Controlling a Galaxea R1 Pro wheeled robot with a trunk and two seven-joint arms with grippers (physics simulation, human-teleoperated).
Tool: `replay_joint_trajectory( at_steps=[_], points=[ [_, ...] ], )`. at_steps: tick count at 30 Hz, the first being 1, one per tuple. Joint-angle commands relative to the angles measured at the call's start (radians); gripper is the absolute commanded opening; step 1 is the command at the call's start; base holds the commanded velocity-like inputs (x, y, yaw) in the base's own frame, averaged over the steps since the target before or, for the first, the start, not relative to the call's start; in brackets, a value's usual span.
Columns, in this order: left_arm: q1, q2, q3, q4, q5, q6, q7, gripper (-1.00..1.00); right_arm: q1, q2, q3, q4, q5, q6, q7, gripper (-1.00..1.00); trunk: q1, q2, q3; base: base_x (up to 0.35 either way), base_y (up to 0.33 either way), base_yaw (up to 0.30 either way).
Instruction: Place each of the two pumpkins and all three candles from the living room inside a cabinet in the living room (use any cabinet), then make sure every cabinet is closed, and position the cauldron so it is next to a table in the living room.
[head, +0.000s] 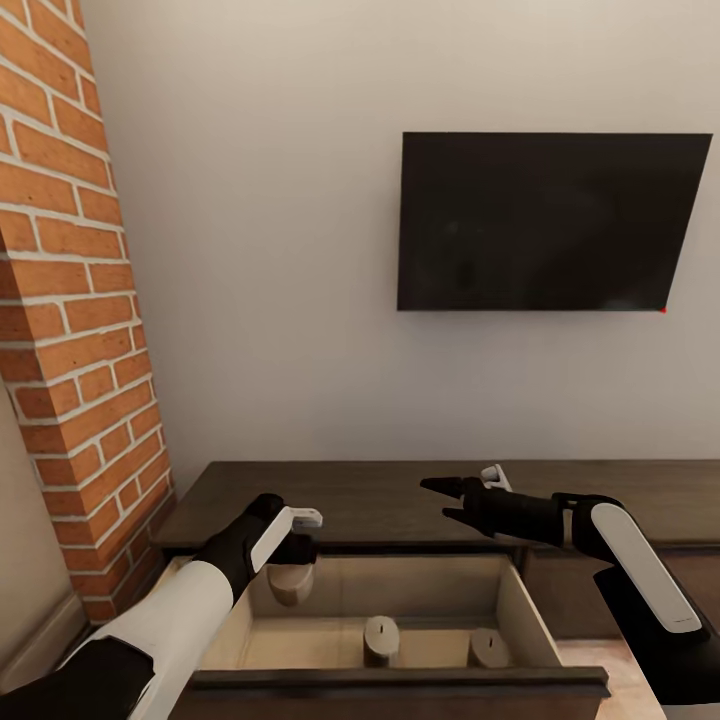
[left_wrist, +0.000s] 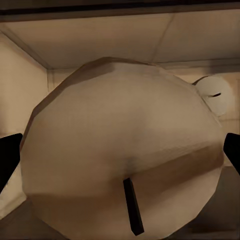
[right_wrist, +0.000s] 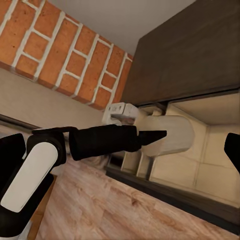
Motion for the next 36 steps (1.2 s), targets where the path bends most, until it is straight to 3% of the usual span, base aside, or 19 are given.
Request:
replay_joint_trajectory(
  at_steps=[1, 19, 36],
  points=[
    [-0.001, 0.001, -0.006, -0.001, 0.009, 0.002, 0.009, -1.0, -0.001, -0.001, 0.001, -0.001, -0.01, 0.0, -0.01, 1.0, 0.0, -0.001, -0.001, 0.091, 0.134, 0.0],
    [-0.001, 0.001, -0.01, -0.003, 0.009, -0.007, 0.009, -1.0, -0.001, -0.001, 0.0, -0.001, -0.01, 0.0, -0.011, 1.0, 0.0, -0.001, -0.001, 0.012, 0.018, 0.0],
    [-0.001, 0.002, -0.011, -0.003, 0.008, -0.035, 0.009, -1.0, -0.001, -0.001, 0.0, -0.001, -0.01, 0.0, -0.01, 1.0, 0.065, -0.12, -0.054, 0.0, 0.0, 0.0]
  ],
)
